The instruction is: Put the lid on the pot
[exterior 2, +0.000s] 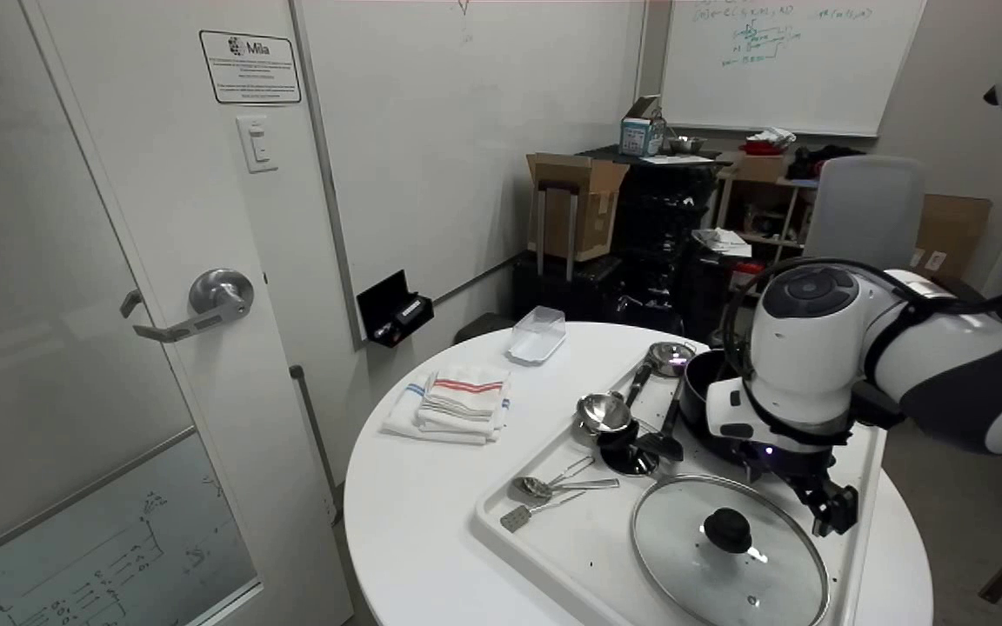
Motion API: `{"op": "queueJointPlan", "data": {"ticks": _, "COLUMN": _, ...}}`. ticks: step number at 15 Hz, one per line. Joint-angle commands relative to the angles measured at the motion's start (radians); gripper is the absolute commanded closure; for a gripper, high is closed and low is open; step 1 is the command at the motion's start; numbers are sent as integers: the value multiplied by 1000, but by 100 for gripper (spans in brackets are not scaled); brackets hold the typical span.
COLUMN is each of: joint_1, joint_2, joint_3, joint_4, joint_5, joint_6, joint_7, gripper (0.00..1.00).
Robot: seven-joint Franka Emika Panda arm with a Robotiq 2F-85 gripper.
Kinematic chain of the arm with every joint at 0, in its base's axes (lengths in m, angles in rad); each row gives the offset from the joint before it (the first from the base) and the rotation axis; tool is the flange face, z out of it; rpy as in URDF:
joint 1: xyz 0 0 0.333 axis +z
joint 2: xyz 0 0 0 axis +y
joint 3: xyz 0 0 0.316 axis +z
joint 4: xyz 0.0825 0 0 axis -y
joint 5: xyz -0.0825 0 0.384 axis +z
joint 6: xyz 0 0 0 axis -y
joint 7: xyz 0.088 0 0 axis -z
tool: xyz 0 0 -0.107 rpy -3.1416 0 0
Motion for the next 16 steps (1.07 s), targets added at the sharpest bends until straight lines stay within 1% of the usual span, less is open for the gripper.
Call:
{"op": "queueJointPlan", "data": {"ticks": 1, "joint_1": 19, "joint_2": 82, "joint_3": 1, "joint_4": 76, "joint_5": -39, "joint_6": 57, "joint_7": 23, "gripper": 0}}
{"op": "queueJointPlan", "data": {"ticks": 8, "joint_1": 35, "joint_2": 165, "joint_3": 20, "joint_4": 184, "joint_5": -17, "joint_6": 56, "joint_7": 10, "gripper": 0}}
{"op": "queueJointPlan", "data": {"ticks": 16, "joint_1": 14, "joint_2": 189, "joint_3": 37, "joint_4": 240, "joint_5": 11, "joint_6": 26, "joint_7": -8, "gripper": 0}}
